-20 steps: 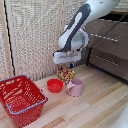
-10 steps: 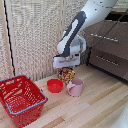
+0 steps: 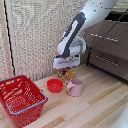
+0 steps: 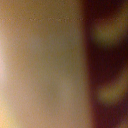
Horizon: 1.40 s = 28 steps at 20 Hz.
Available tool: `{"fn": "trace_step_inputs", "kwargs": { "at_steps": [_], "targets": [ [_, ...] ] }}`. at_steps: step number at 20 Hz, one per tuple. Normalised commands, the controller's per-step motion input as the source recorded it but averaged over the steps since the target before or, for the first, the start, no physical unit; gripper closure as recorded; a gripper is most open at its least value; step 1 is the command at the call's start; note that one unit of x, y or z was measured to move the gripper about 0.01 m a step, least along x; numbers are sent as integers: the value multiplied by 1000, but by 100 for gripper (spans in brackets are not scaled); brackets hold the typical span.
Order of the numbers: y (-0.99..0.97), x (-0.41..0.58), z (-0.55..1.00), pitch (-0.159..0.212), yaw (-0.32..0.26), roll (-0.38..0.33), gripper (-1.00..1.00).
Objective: Shift your gripper thoughtfully near the cereal snack bar. Tenderly grip the snack bar with your precision device. Carefully hover the precision device above the first drawer installation and invite the snack bar to descend into the first drawer installation.
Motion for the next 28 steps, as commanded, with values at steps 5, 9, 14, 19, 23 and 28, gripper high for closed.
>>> {"fn": "trace_step_inputs", "kwargs": {
  "at_steps": [5, 9, 14, 19, 23, 28],
  "targets": [
    [-65, 360, 469, 55, 45, 0, 100],
    [-75, 259, 730, 54, 52, 0, 100],
    [-33, 174, 885, 64, 20, 0, 100],
    [-10, 94, 921, 31, 3, -37, 100],
    [-6, 56, 932, 3, 7, -60, 100],
    [-53, 103, 901, -9, 42, -63, 100]
  ]
}}
